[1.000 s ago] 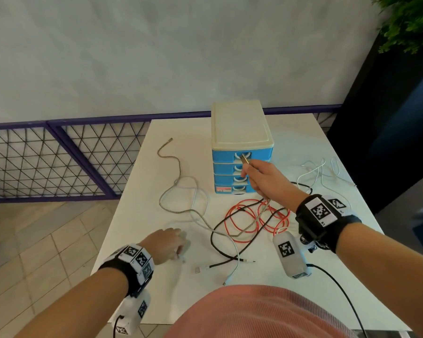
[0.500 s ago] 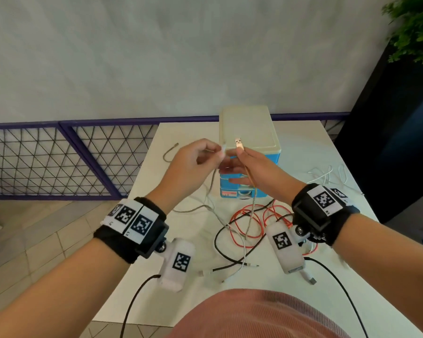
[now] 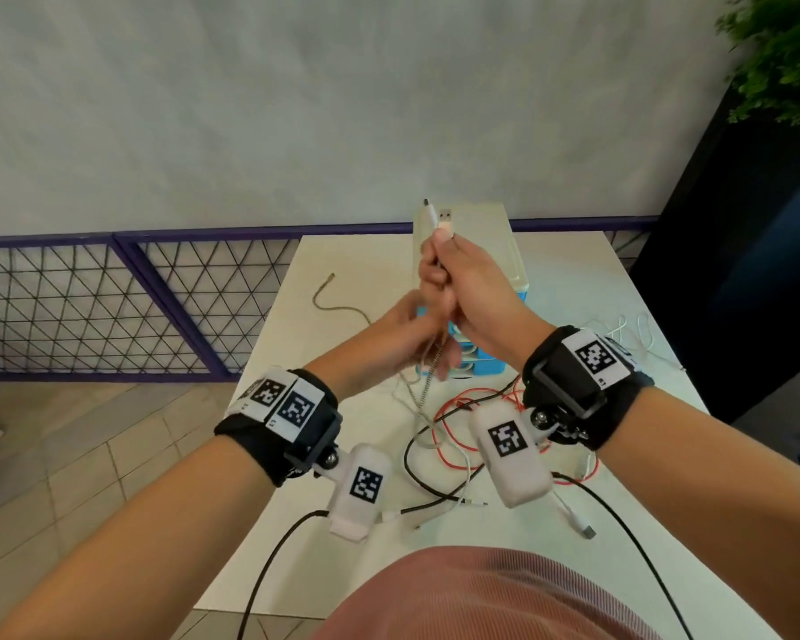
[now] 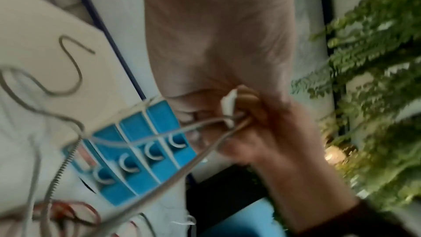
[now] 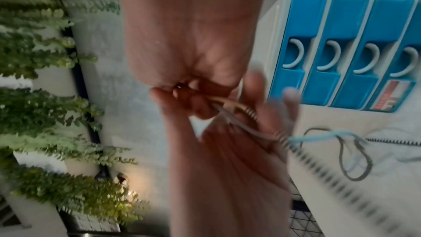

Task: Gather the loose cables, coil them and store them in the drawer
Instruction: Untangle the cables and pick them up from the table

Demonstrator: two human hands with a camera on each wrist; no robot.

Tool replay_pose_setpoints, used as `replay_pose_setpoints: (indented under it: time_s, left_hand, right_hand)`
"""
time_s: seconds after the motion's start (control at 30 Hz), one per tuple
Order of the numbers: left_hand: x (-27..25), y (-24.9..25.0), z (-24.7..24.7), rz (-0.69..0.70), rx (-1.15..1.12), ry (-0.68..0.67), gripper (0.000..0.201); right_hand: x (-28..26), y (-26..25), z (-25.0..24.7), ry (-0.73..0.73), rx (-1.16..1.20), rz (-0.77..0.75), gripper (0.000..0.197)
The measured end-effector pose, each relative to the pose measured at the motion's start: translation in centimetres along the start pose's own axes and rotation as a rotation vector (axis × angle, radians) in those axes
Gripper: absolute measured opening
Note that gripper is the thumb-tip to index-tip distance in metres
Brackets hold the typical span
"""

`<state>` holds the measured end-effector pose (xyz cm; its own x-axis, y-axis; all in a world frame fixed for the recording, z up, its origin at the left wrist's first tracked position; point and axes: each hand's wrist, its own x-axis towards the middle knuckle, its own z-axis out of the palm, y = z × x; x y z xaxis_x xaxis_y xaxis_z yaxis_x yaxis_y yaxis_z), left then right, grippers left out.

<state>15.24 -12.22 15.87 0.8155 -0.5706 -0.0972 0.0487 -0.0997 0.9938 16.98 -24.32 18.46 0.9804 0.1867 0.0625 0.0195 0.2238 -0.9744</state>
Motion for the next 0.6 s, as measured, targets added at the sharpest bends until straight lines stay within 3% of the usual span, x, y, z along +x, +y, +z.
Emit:
replay_pose_setpoints:
  time_s: [0.13,0.3,0.4,0.53,0.6]
  left_hand:
    - [-0.5,-3.1,-1.1,-0.069,0.471,-0.033,0.023]
    - [-1.6,-8.1,-5.1,-0.278,0.764,0.015,0.020]
    - [-2.9,-10.8,-8.1,-0.391,0.970,-0.025,0.027]
    - [-4.5,-12.7,-10.5,-0.726,1.304,-0.030,0.028]
    - [-4.3,-12.0,-11.3,-0.795,1.356,-0.024,0.039]
  right_hand:
    - [0.4,-2.1,-2.1,0.072,-0.064,-0.038,0.034]
    - [0.6,-3.1,-4.3,0.230,-0.191,-0.112,0.036]
    - [0.7,-3.4,-5.7,0.362,-0.254,-0.175,0.038]
    - [0.9,-3.4,-7.9,0.460,-0.391,-0.222,0.039]
    - [0.9,-3.0,-8.3,0.445,-0.444,-0.211,0.038]
